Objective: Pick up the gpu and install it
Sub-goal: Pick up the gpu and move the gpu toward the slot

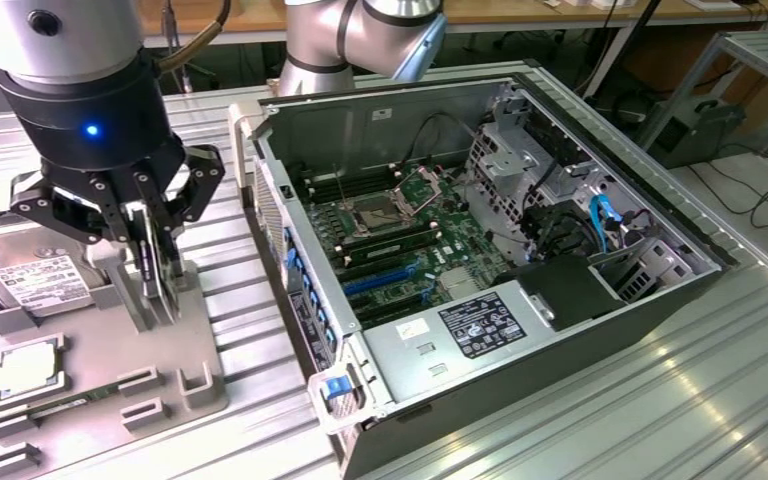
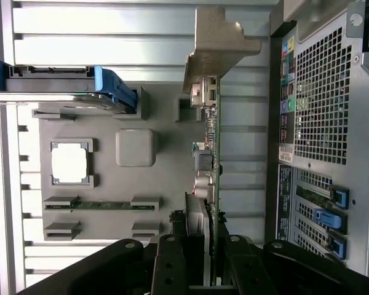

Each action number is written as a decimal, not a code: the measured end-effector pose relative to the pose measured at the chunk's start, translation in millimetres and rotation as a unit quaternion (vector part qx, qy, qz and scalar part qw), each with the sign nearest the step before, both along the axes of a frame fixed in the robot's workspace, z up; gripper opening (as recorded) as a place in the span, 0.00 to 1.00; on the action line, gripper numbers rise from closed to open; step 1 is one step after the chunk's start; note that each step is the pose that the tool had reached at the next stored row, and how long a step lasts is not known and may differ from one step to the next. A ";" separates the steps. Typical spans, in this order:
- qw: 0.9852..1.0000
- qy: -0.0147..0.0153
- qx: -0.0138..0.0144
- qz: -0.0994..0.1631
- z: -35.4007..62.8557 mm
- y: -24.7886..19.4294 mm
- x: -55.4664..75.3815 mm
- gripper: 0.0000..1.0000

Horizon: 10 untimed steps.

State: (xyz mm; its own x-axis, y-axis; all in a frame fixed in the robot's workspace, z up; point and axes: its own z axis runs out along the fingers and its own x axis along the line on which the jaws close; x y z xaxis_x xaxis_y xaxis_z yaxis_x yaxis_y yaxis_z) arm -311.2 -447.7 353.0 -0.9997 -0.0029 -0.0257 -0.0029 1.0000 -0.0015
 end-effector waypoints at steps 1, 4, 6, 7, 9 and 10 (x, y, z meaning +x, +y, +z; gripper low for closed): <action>1.000 0.000 0.000 0.000 1.8 0.0 0.0 0.28; 1.000 0.000 0.000 0.000 9.2 0.0 0.0 0.28; 1.000 0.000 0.000 0.000 11.7 0.0 0.0 0.28; 1.000 0.000 0.000 0.000 13.2 0.0 0.0 0.28; 1.000 0.000 0.000 0.000 14.5 0.0 0.0 0.28; 1.000 0.000 0.000 0.000 15.1 0.0 0.0 0.28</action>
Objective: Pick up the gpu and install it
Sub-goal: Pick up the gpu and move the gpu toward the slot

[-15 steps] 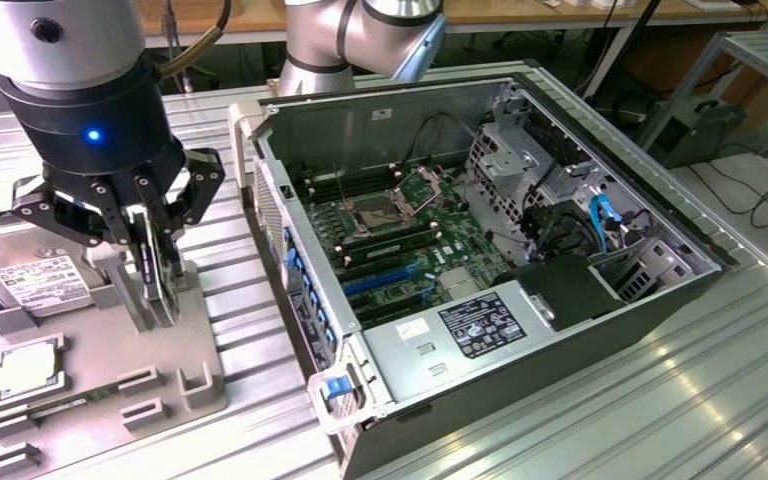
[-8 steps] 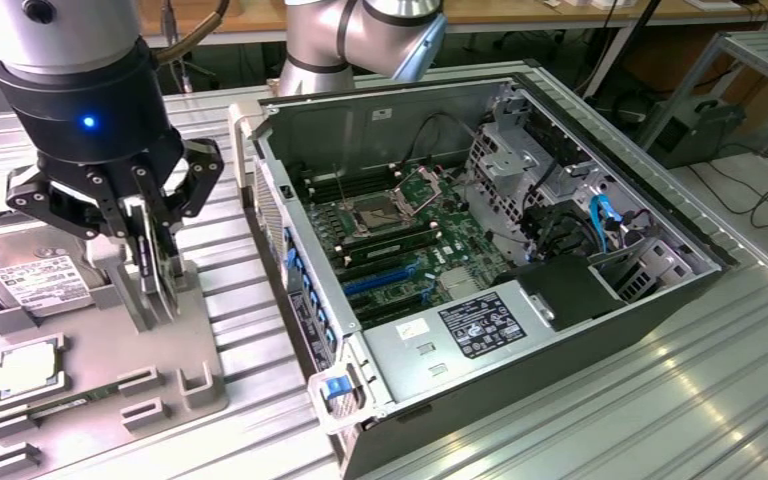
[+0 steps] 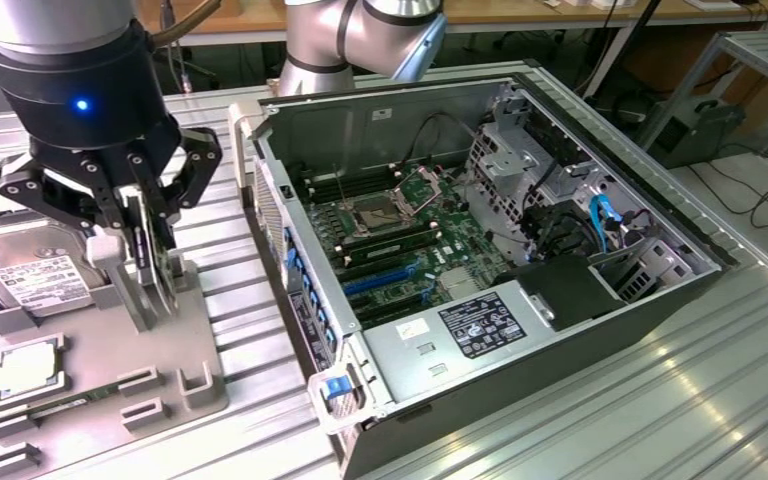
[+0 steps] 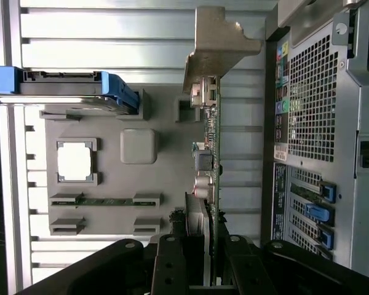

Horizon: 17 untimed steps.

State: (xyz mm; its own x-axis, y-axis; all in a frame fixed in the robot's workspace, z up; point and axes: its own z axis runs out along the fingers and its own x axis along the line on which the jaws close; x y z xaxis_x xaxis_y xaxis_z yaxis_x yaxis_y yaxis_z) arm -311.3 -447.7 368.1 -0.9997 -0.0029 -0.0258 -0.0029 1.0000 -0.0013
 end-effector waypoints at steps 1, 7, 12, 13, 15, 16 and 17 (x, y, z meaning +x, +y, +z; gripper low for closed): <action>1.000 0.000 0.000 0.000 1.1 0.0 0.0 0.28; 1.000 0.000 0.000 0.000 6.6 0.0 0.0 0.28; 1.000 0.000 0.000 0.000 12.7 0.0 0.0 0.28; 1.000 0.000 0.000 0.000 14.1 0.0 0.0 0.28; 1.000 0.000 0.000 0.000 16.6 0.0 0.0 0.28; 1.000 0.000 0.000 0.000 18.1 0.0 0.0 0.28; 1.000 0.000 0.000 0.000 19.5 0.0 0.0 0.28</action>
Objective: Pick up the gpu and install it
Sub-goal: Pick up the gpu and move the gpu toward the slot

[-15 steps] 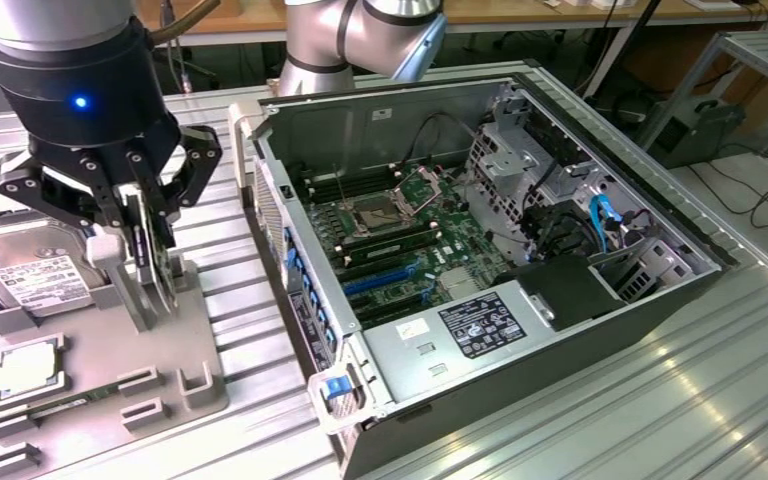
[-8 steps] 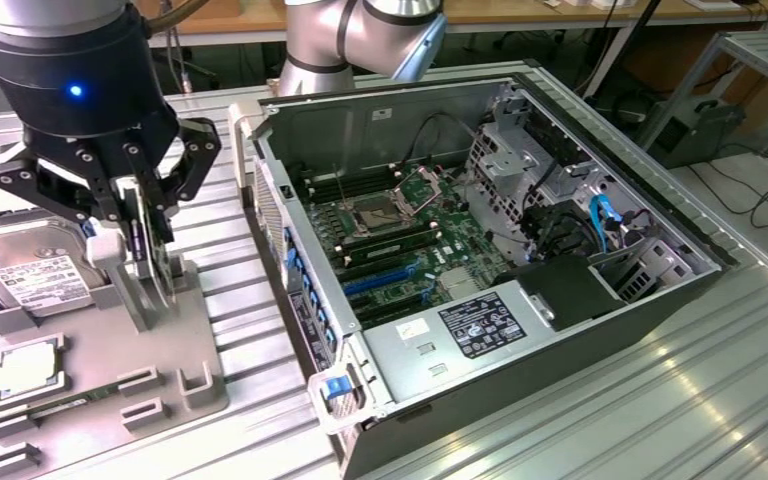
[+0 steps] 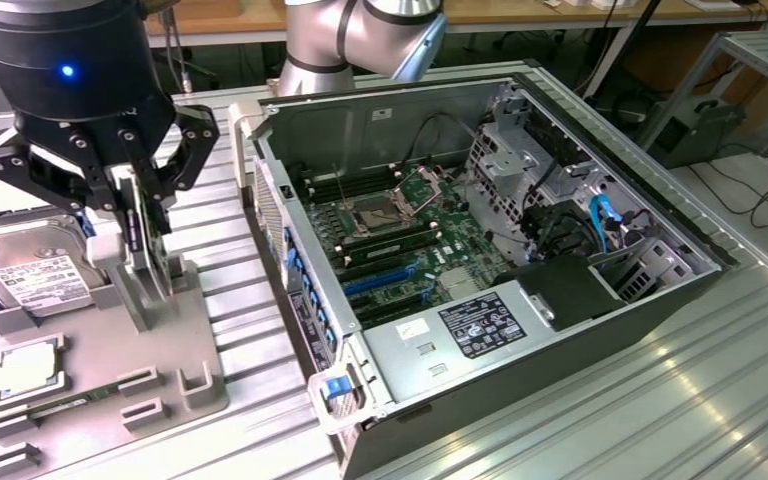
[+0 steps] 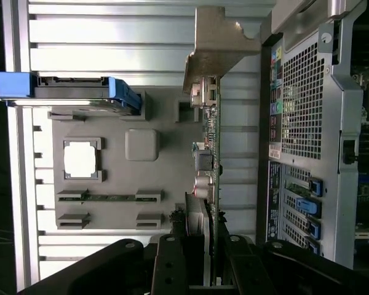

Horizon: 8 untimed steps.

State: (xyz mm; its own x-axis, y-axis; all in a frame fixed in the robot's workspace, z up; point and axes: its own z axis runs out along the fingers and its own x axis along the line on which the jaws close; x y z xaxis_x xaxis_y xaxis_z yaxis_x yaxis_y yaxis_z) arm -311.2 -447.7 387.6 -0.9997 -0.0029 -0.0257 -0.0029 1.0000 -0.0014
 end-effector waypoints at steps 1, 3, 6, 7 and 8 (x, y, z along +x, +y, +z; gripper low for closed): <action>1.000 0.000 0.000 0.000 1.1 0.0 0.0 0.28; 1.000 0.000 0.000 0.000 2.4 0.0 0.0 0.28; 1.000 0.000 0.000 0.000 5.7 0.0 0.0 0.28; 1.000 0.000 0.000 0.000 7.5 0.0 0.0 0.28; 1.000 0.000 0.000 0.000 8.9 0.0 0.0 0.28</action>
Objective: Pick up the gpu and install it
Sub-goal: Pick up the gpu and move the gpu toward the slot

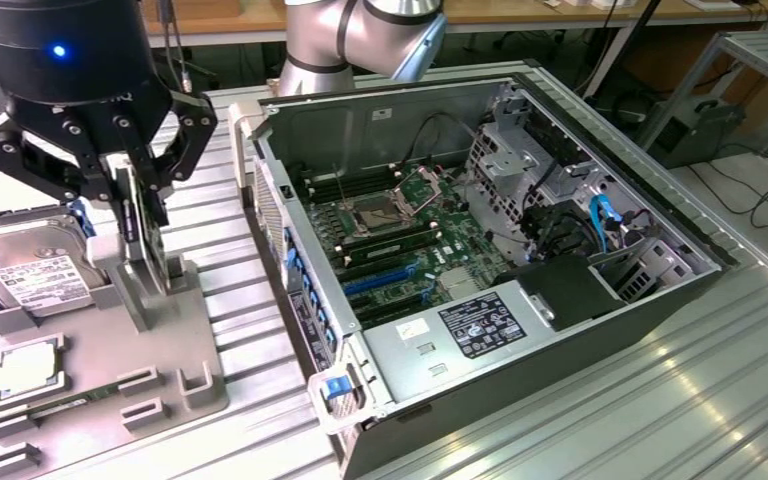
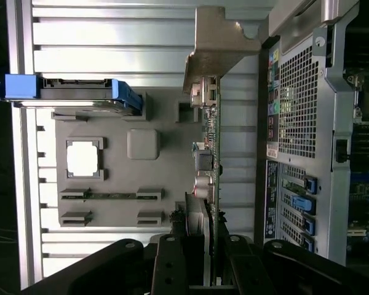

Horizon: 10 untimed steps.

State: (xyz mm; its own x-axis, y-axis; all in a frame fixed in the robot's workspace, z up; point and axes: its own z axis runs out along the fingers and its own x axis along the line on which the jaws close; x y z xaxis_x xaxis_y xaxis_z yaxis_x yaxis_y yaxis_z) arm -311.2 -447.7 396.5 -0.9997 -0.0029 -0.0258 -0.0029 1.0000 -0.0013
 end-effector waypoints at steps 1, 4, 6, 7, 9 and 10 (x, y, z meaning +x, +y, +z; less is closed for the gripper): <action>1.000 0.000 0.000 0.000 1.3 0.0 0.0 0.28; 1.000 0.000 0.000 0.000 5.6 0.0 0.0 0.28; 1.000 0.000 0.000 0.000 8.9 0.0 0.0 0.28; 1.000 0.000 0.000 0.000 10.4 0.0 0.0 0.28; 1.000 0.000 0.000 0.000 12.9 0.0 0.0 0.28; 1.000 0.000 0.000 0.000 15.0 0.0 0.0 0.28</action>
